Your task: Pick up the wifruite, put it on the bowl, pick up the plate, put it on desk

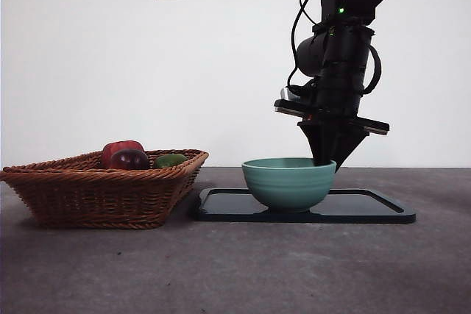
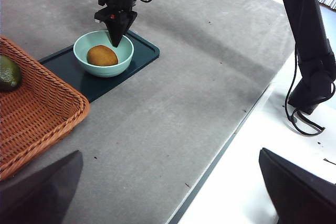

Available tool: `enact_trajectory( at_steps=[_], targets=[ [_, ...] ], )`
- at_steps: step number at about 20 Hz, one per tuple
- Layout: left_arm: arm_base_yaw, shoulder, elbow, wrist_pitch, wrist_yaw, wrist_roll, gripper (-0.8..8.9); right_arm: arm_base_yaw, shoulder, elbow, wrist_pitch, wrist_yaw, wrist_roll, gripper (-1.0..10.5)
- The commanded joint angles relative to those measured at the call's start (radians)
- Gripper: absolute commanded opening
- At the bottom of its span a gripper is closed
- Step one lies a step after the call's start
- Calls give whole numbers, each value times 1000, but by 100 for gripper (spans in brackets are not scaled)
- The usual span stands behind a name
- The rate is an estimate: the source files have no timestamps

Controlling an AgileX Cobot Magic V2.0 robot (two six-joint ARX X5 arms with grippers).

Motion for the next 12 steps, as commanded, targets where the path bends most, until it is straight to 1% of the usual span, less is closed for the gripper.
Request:
enact_trajectory(
  at_steps=[1,3,4,9,10,12],
  targets=[
    [-11,1,8,11,1,15,656,7,17,27,-5,45,-8,246],
    [-11,1,8,11,1,15,656,7,-10,35,-26,139,-8,438],
    [-11,1,8,11,1,15,656,7,-36,41,-27,153,-8,470],
    [-11,1,8,11,1,16,656,5,-304,48,-30,160,-10,521],
    [-11,1,8,11,1,16,656,5,-355,48,-44,164,-10,522],
    [-11,1,8,11,1,16,656,5,-473,47,-129,171,-10,557]
  ],
)
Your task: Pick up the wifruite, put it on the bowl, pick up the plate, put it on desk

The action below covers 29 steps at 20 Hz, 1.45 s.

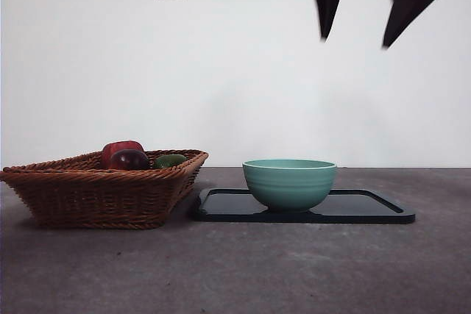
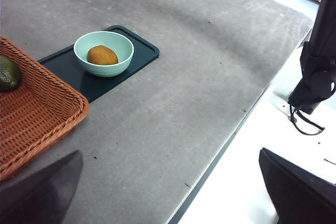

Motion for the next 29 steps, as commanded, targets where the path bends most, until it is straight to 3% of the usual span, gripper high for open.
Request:
enact_trajectory(
  at_steps=[1,6,11,16,22,25,29],
  targets=[
    [-11,1,8,11,1,16,656,6,-78,20,-79,24,-10,559],
    [-11,1,8,11,1,16,656,48,-312,-54,-117,22,-10,558],
    [-11,1,8,21,1,15,656,121,-592,-296,-116,21,-1,558],
    [-11,1,8,82,1,15,656,207,-882,-600,-114,10,77,557],
    [-11,1,8,87,1,14,656,229,-1286,-942,40,-30,156,557],
    [-11,1,8,95,1,10,656,229,-1439,-1006,40,-31,155,557],
    [-11,1,8,128,1,-68,655,227,-1531,-1008,38,-31,154,557]
  ],
)
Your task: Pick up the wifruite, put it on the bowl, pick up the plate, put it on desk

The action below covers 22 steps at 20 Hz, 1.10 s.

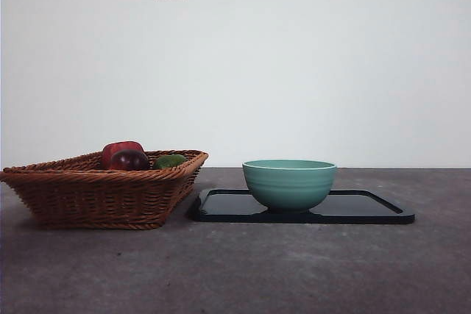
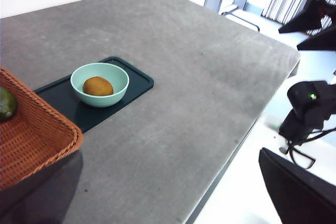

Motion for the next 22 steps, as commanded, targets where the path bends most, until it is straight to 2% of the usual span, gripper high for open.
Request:
enact_trajectory(
  at_steps=[1,4,9,15,17,22],
  targets=[
    [-11,1,8,24,1,-61,655,5,-7,10,10,-1,11,557],
    [-11,2,8,79,1,-127,648,5,-8,10,14,-11,11,557],
    [-11,72,8,163,1,-149,593,5,-8,10,48,-11,11,557],
    [-11,327,8,211,2,-245,593,5,-8,10,66,-10,11,557],
    [-11,420,13,244,9,-257,593,5,-8,10,65,-10,11,557],
    [6,672,105,219,29,-301,593,5,-8,10,65,-11,11,557]
  ],
)
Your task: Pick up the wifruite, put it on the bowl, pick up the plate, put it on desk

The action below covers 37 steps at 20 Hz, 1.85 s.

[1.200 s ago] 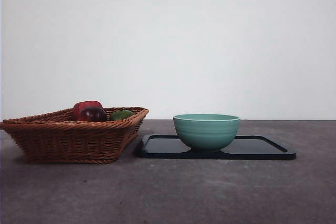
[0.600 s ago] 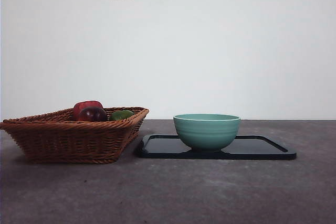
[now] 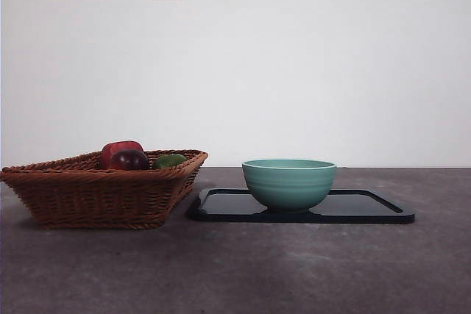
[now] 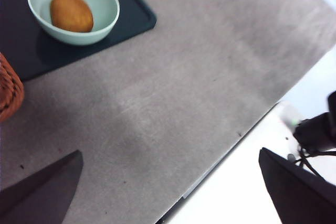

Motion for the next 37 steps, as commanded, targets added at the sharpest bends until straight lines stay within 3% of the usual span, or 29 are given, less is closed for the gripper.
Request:
enact_trajectory(
  at_steps=[1,9,20,26,32,37],
  targets=[
    [11,111,90,-21,4,-31,593,5,2,10,10,-3,10,557],
    [108,556,495,-349,8,22,593,5,2,10,7,-4,10,557],
    [214,1064,1059,-570,9,159,593,5,2,10,6,-3,10,557],
    [256,1225,1262,-555,10,192,593,5,2,10,-6,-4,10,557],
    [288,1266,1272,-410,10,238,593,5,2,10,-24,-3,10,557],
    [294,1286,1272,-381,10,240,593,5,2,10,-10,-3,10,557]
  ],
)
